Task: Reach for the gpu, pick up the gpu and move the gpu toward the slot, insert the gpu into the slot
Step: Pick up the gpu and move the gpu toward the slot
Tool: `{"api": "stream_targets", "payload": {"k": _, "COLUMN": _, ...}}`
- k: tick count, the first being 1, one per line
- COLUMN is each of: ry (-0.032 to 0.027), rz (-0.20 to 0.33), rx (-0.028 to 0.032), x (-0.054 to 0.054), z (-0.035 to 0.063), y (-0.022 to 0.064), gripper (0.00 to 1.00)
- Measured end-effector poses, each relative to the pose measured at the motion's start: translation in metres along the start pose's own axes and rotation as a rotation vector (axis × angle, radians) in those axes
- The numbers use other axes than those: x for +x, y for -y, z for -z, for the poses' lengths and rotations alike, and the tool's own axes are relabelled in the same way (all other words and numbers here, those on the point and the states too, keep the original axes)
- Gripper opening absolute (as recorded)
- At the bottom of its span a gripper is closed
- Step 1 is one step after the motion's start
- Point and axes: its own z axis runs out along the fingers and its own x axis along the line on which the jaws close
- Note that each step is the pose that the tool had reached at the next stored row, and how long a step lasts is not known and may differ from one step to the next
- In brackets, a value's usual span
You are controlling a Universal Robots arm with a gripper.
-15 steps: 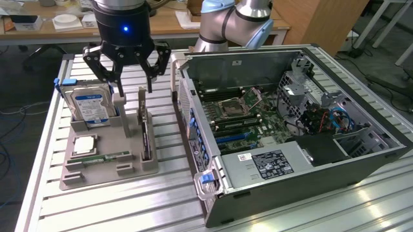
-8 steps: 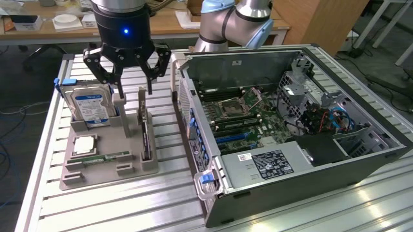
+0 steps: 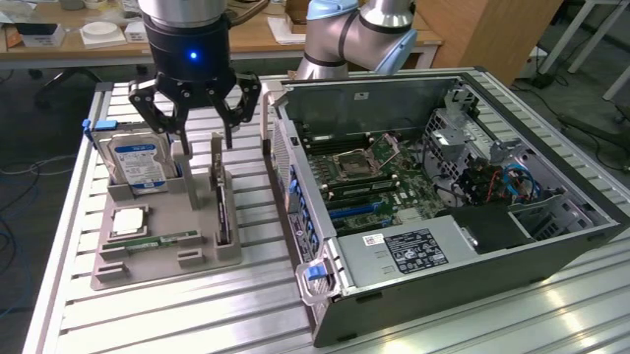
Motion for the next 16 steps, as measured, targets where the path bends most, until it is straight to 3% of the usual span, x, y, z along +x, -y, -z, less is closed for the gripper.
{"api": "stream_targets", "payload": {"k": 16, "ry": -0.0039, "rz": 0.0, "rx": -0.0026, "x": -0.0062, "z": -0.0081, "y": 0.0051, "gripper": 0.59}}
